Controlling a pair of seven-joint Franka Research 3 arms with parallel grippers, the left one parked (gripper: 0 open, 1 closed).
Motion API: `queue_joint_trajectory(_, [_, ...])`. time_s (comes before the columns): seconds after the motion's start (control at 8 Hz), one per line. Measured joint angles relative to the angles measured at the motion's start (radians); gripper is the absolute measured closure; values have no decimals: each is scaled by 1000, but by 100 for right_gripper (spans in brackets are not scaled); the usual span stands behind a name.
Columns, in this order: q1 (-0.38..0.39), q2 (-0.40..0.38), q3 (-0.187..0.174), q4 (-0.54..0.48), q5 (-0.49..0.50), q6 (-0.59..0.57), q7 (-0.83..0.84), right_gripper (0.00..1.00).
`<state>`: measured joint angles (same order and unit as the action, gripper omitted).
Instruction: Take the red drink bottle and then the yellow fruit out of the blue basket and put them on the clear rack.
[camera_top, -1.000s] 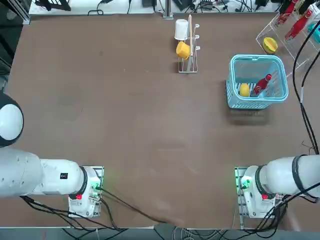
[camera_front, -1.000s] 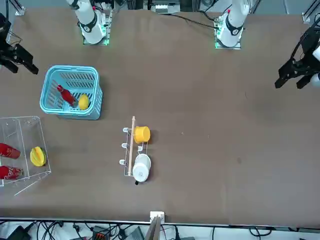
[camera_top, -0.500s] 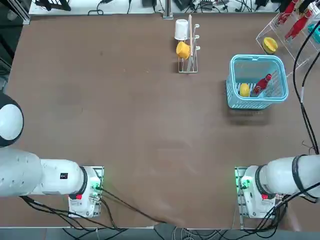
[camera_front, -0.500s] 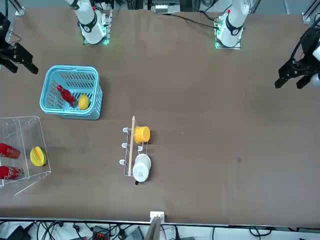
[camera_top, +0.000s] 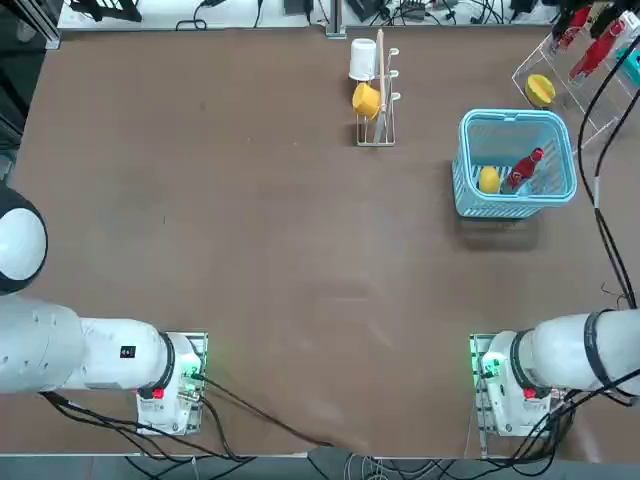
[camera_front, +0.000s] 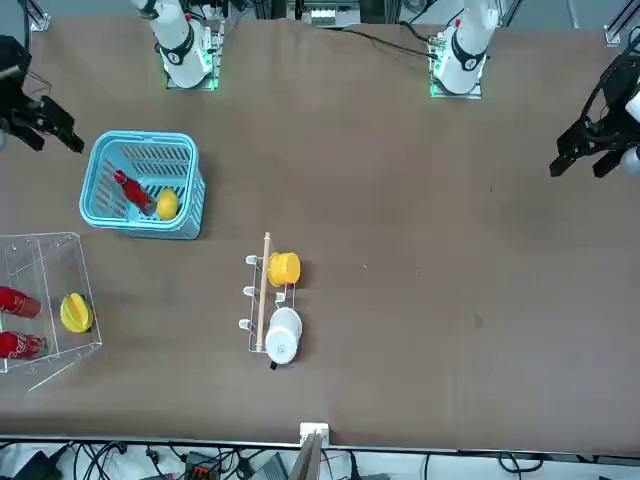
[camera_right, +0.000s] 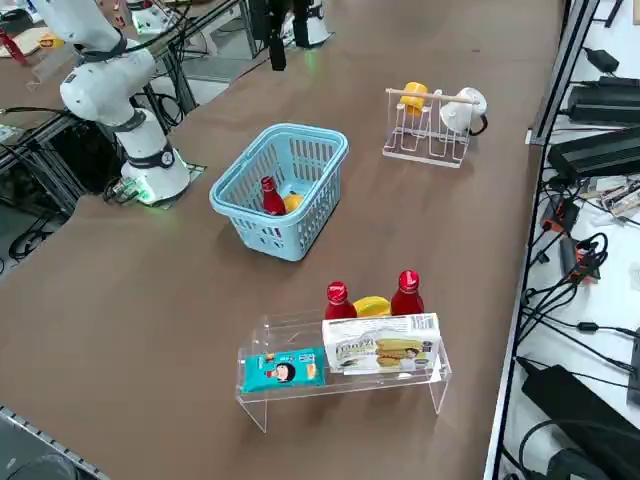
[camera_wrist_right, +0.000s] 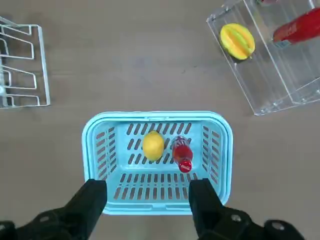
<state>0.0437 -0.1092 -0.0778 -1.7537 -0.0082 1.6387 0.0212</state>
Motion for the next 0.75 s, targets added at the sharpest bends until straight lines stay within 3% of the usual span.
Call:
queue_joint_trajectory(0.38, [-7,-66,-5,-217,-6,145,0,0])
queue_joint_trajectory(0.75, [-24,-79,-5,-384,-32,270,-24,0])
